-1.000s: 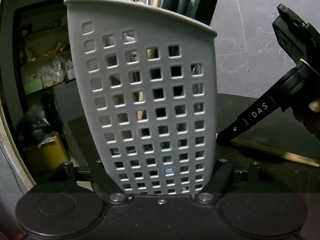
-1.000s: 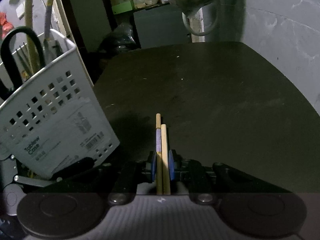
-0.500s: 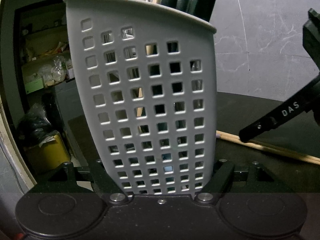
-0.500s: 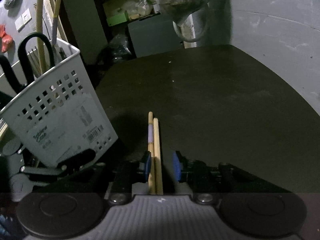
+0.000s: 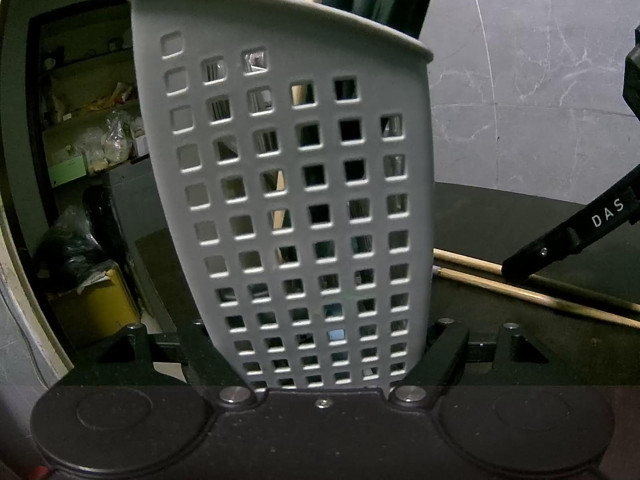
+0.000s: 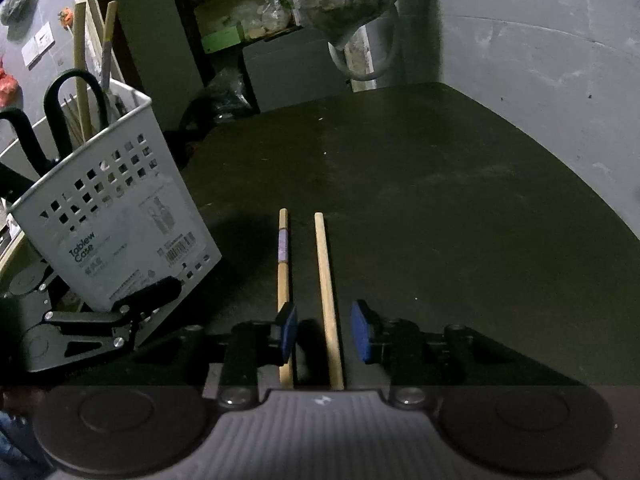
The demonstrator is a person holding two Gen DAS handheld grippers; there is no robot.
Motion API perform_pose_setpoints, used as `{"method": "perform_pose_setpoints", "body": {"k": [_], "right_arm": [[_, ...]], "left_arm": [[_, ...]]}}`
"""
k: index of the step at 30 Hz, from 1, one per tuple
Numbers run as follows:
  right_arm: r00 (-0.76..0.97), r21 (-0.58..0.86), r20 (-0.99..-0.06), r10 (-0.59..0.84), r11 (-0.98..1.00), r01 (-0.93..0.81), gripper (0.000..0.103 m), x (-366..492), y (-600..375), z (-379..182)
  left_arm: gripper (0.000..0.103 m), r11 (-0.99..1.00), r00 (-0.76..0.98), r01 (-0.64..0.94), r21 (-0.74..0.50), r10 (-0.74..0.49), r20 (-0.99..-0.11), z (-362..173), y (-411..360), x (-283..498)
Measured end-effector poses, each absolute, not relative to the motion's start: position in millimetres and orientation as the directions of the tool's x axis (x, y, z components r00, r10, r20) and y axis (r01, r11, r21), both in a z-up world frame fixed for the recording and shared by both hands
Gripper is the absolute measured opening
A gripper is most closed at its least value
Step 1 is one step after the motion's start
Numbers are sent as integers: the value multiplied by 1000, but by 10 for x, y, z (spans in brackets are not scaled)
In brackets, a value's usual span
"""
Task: Organize utensils
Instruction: 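Lift the chopsticks with the right tool and adjust the grip on them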
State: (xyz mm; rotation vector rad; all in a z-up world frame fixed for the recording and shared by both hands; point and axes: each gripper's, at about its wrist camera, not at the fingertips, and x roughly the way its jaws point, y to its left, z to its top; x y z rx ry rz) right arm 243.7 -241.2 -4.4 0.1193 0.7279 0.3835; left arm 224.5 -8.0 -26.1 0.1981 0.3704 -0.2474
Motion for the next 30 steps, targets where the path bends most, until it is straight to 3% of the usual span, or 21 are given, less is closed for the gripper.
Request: {"method": "perform_pose_setpoints", "body": {"k": [11, 13, 16, 30], "right_arm": [[685, 193, -631, 364, 929, -317, 34, 2408, -2417, -40], [695, 136, -635, 336, 935, -328, 20, 2381, -2351, -43], [697, 105, -637, 330, 932, -346, 8, 2374, -2278, -47], [678, 96, -634, 372, 908, -408, 7, 2505, -2117, -50]], "left_arm": [[78, 951, 903, 272, 148, -199, -380, -269, -89, 2256], [78, 951, 903, 272, 148, -199, -380, -269, -90, 2255], [78, 951, 903, 272, 149, -199, -381, -271, -90, 2258], [78, 951, 903, 272, 148, -199, -381, -269, -90, 2253]]}}
